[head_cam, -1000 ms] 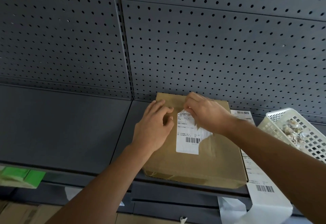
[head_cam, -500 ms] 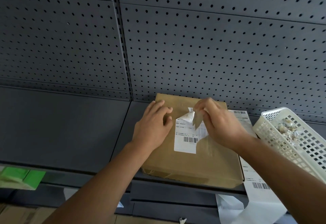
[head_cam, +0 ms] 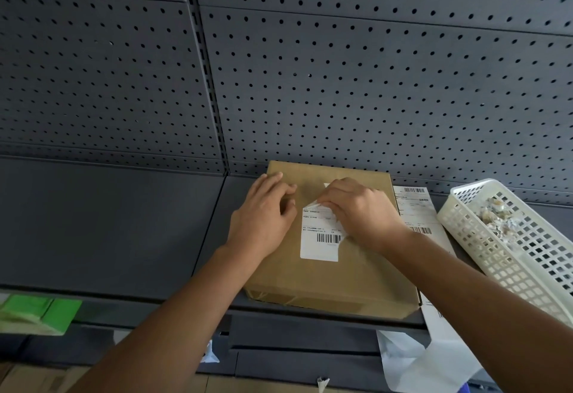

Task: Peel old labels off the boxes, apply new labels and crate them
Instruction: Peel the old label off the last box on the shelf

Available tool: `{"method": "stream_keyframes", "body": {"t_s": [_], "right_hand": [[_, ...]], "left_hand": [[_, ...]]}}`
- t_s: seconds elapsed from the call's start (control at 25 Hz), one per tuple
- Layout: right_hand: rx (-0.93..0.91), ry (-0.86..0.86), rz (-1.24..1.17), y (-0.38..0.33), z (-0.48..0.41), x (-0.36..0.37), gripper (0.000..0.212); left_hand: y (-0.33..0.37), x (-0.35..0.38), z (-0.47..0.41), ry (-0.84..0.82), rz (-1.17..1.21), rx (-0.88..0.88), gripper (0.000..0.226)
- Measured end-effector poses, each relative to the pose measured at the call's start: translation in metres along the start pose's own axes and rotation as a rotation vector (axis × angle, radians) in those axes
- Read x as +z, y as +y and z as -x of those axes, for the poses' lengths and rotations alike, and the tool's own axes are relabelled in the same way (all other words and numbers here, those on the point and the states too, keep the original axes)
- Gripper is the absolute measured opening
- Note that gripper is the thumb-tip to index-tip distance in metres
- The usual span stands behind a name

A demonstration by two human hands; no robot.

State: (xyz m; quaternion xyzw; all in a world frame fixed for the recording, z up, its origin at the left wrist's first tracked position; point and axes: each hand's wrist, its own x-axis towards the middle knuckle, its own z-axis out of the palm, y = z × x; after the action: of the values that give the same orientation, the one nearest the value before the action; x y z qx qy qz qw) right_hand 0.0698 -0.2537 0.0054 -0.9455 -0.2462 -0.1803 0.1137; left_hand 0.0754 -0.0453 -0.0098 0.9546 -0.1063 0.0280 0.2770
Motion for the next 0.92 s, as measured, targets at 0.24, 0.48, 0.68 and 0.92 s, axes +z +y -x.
{"method": "stream_keyframes", "body": {"t_s": [0.24,0.48,0.68,0.92], "right_hand": [[-0.018,0.056,-0.04,-0.003,0.034,-0.014,0.02],[0.021,0.082,-0.173,-0.014,0.073,-0.035,0.026],[0.058,0.079,-0.301,-0.018,0.095,-0.054,0.028],[0.118,0.136,-0.348,-0.018,0.108,-0.074,0.022]], "left_hand": [[0.001,-0.002,0.001,-0.027,0.0,-0.017,0.034],[-0.001,-0.001,0.001,-0.01,0.023,0.005,0.032],[0.001,-0.001,0.001,-0.02,0.018,-0.016,0.032],[0.004,-0.001,0.001,-0.025,0.006,-0.017,0.034]]}}
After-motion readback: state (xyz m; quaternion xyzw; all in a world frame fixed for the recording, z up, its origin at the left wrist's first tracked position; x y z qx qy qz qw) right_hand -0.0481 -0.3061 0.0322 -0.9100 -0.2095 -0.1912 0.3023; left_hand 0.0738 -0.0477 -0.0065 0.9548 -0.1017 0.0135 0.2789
